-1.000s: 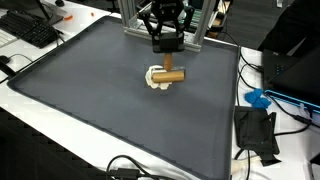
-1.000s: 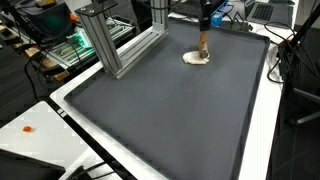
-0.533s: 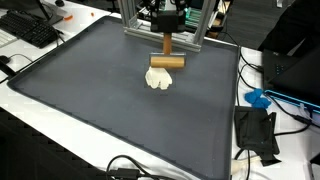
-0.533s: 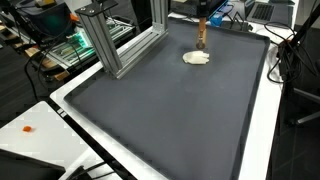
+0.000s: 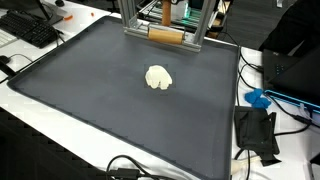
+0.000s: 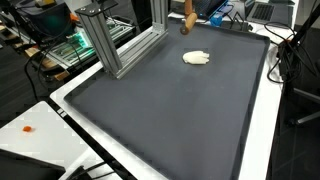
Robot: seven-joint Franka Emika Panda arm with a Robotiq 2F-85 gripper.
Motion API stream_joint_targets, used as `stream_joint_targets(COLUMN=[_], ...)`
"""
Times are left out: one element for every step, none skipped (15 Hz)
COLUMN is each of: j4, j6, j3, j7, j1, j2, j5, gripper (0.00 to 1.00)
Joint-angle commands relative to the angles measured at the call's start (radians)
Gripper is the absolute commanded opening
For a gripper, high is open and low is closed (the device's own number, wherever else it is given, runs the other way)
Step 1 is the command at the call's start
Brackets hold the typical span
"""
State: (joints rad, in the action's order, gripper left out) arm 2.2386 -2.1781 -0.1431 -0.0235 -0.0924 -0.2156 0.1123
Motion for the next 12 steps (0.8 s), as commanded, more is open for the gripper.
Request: stream_joint_targets(j4=[0.117,0.139,0.159,0.180,0.196,0.211,0.224,0.235,0.246,0.253,0.258,0.264], j6=[0.032,0.042,0.049,0.057,0.068,0.084,0.094,0.107,0.119,0.133,0.148,0.161], j3=[0.011,0.010,0.009,0.010,0.009,0.008,0.008,0.008,0.008,0.007,0.005,0.003], j7=[0.062,0.076,0.091,0.099,0.109,0.114,0.117,0.119,0.119,0.119,0.121,0.125], j1=[-0.013,-0.015,-0.014,-0.015,-0.015,-0.017,-0.018,-0.021,-0.024,-0.029,-0.033,-0.038], j2=[-0.144,-0.169,-0.193,-0.220,-0.243,-0.266,-0.289,-0.311,-0.332,-0.351,-0.367,-0.384], j5=[0.015,0.018,0.014,0.015,0.013,0.011,0.012,0.013,0.013,0.017,0.018,0.020], gripper=[0.23,0.23,0.23,0.23,0.23,0.23,0.23,0.23,0.23,0.23,0.23,0.23])
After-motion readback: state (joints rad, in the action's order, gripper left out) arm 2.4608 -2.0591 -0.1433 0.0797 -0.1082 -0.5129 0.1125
